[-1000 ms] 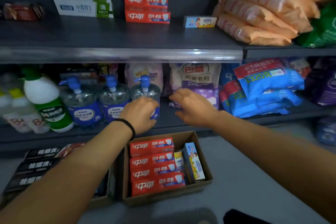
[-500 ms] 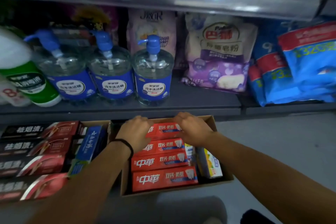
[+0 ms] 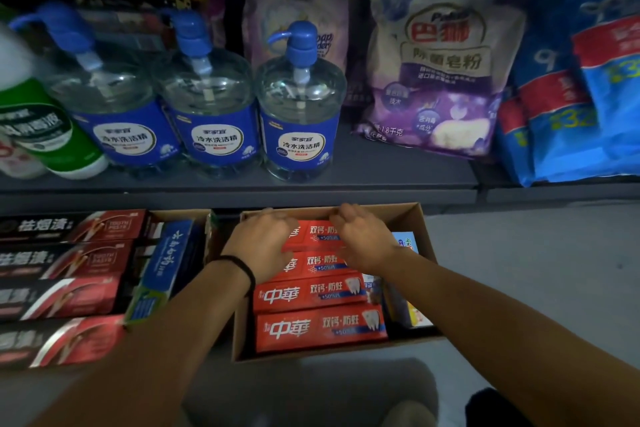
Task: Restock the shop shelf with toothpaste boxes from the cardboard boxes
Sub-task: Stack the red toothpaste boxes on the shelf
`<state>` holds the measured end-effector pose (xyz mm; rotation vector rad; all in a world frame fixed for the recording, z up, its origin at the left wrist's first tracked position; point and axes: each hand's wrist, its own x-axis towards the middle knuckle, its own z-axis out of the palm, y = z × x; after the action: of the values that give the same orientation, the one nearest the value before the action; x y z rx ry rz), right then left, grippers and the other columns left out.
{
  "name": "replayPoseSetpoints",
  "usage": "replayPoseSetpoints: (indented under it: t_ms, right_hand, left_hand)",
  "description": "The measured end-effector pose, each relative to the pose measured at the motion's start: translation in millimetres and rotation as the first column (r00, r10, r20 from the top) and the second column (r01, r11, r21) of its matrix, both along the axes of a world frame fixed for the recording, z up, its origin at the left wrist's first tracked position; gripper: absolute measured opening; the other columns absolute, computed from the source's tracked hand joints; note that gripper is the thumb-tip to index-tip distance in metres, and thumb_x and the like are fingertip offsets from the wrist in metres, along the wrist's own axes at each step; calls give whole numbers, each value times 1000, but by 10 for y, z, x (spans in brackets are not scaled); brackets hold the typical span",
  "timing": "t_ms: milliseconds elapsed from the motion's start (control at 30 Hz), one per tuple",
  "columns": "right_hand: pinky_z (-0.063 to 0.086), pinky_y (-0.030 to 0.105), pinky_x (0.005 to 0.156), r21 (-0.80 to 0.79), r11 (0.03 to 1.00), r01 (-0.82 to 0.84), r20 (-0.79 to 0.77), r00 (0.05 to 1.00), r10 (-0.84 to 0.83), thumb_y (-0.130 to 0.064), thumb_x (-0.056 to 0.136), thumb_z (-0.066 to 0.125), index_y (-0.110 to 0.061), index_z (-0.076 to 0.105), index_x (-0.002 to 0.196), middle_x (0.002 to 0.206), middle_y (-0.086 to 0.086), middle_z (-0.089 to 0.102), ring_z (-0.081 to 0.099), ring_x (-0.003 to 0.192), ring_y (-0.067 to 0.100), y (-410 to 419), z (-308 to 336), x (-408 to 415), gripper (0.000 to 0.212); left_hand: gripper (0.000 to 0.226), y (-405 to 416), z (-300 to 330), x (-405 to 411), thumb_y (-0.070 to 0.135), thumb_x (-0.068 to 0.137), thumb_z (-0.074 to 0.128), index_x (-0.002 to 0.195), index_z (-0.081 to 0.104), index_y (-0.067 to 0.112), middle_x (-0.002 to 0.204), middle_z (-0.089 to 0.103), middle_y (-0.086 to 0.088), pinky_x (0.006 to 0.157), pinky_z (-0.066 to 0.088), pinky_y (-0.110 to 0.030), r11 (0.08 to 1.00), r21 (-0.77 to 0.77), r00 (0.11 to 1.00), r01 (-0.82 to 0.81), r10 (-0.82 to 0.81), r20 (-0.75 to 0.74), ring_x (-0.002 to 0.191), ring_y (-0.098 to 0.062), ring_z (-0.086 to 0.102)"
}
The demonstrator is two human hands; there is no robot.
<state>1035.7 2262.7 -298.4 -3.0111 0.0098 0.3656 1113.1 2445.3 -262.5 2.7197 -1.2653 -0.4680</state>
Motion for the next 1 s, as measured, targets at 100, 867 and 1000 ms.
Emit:
replayPoseSetpoints:
  t_ms: [100,867,1000]
  right_hand:
    - [36,34,107,-17,1000,-1,28,1000,2,-34,88,64,-12,47,134,133,7,45,42,122,21,17,6,7,53]
    - [48,39,81,-156,966,207,44,978,-203,-40,83,69,-8,47,119,117,11,59,62,103,31,-535,852,-457,53]
    - [52,39,80,-156,965,212,61,977,-204,-45,80,72,-9,47,117,115,10,60,62,99,29,-619,871,-531,57]
  left_hand:
    - [39,43,15,11,29,85,62,122,56,21,125,56,3,92,47,-35,1000,-17,1000,-5,5,5,116,-17,48]
    - [35,0,-19,-602,28,85,63,119,59,19,122,60,-4,93,49,-39,959,219,981,180,-158,-113,111,-23,56]
    - [44,-103,-223,-686,33,84,67,124,57,16,125,58,-7,96,47,-37,929,302,954,214,-133,-268,113,-25,56]
